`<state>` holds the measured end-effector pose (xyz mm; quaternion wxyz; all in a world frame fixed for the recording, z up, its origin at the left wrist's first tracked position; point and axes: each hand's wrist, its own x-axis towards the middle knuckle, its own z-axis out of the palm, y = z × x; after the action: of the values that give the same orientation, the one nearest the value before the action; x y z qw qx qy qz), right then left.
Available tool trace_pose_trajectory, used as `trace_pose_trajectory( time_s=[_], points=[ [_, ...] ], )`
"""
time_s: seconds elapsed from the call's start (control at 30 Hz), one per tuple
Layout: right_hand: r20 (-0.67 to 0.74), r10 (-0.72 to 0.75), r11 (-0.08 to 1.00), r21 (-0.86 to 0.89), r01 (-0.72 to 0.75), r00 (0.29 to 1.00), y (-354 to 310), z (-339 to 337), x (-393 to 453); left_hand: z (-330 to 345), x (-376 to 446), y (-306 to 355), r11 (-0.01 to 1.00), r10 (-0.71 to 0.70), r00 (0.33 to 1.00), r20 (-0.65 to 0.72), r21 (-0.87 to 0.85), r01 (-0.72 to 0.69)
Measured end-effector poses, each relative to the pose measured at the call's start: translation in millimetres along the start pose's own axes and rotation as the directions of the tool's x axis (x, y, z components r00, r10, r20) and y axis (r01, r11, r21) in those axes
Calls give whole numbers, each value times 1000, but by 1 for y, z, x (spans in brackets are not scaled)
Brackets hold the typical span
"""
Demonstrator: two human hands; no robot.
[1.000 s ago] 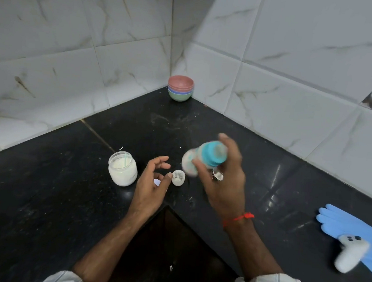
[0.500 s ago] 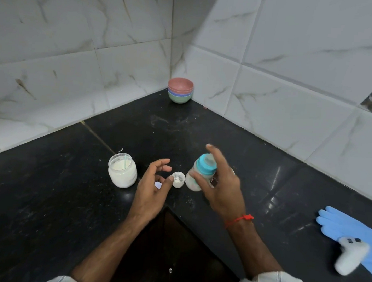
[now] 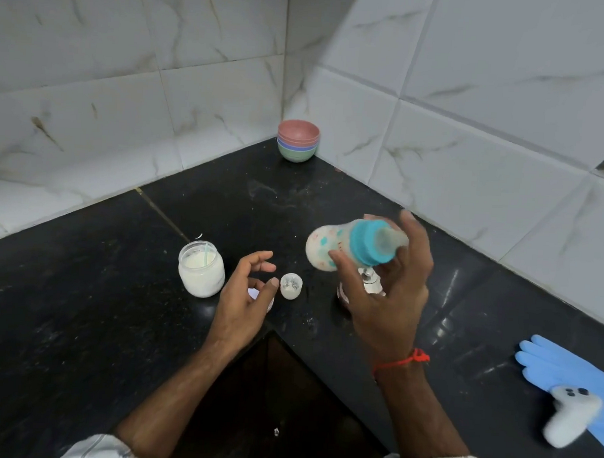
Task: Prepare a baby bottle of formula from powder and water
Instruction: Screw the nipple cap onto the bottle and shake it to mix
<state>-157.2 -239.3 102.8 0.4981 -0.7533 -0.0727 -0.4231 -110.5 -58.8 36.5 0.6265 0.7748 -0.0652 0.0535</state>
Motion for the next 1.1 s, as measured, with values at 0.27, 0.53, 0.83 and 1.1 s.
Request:
trace_pose_trajectory(
  time_s=[0.27, 0.53, 0.83, 1.1],
  points=[
    [184, 99, 982, -178, -66, 978, 13, -1, -4, 3, 1, 6, 1000, 11, 1000, 18, -5, -11],
    [334, 239, 941, -311, -133, 912, 32, 6, -13, 7, 2, 5, 1000, 12, 999, 46, 11, -13],
    [391, 269, 939, -310, -149, 880, 32, 13, -11, 7, 3, 2, 1000, -9, 999, 41, -2, 9],
    [158, 120, 985, -143, -98, 980, 17, 13, 1, 6, 5, -3, 1000, -24, 999, 26, -6, 24]
  ],
)
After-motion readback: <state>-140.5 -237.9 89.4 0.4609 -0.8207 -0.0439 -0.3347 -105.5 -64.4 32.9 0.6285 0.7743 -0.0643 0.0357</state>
